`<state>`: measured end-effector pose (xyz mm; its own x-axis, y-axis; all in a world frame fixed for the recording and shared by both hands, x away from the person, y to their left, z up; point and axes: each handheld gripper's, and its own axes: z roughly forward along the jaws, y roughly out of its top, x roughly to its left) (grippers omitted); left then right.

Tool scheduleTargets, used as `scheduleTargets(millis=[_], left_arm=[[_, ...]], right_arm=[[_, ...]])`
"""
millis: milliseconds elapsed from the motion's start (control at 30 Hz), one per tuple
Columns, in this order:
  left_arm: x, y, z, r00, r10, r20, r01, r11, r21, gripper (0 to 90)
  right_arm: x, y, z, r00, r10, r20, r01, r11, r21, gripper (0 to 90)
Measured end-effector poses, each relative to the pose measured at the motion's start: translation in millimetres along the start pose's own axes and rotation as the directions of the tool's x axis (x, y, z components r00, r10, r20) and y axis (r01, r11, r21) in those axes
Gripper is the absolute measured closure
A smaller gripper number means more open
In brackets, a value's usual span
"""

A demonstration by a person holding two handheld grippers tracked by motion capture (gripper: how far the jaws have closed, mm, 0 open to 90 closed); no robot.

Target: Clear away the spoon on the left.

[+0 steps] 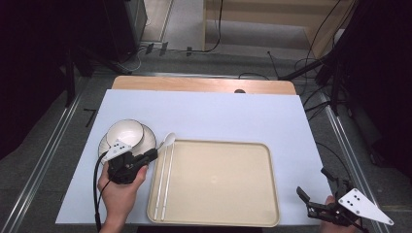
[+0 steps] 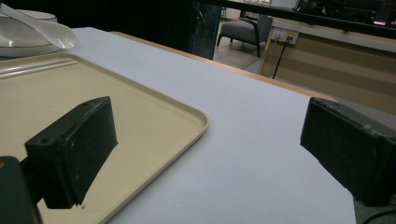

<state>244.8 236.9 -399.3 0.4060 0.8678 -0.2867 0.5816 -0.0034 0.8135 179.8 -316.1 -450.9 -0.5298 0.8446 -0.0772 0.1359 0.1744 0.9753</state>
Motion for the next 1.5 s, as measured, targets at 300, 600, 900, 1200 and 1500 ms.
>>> scheduleTargets(millis=[300,600,900,1200,1500], left_arm=[[-13.4,-7.6,16.5,0.9996,0.024,0.011,-0.024,0.9996,0.017,87.0],[-25.8,-20.2,32.6,0.9991,0.042,-0.004,-0.042,0.9987,0.028,87.0],[-35.7,-26.3,39.5,0.9992,0.040,0.002,-0.040,0.9956,0.085,78.6],[-40.1,-28.3,46.7,0.9983,0.058,0.007,-0.059,0.9856,0.159,86.4],[-47.1,-40.8,44.0,0.9947,0.097,0.035,-0.103,0.9618,0.254,90.0]], right_arm=[[0.2,-0.2,0.5,1.0000,-0.001,-0.002,0.001,1.000,0.002,3.7],[-0.1,-0.3,0.3,1.0000,0.001,-0.002,-0.001,1.000,0.001,3.7],[-0.2,-0.3,0.2,1.0000,-0.001,-0.001,0.001,1.000,0.001,3.7],[0.0,-0.3,0.5,1.0000,-0.003,-0.002,0.003,1.000,0.004,3.7],[0.8,-0.7,0.8,1.0000,-0.003,-0.003,0.003,1.000,0.003,3.7]])
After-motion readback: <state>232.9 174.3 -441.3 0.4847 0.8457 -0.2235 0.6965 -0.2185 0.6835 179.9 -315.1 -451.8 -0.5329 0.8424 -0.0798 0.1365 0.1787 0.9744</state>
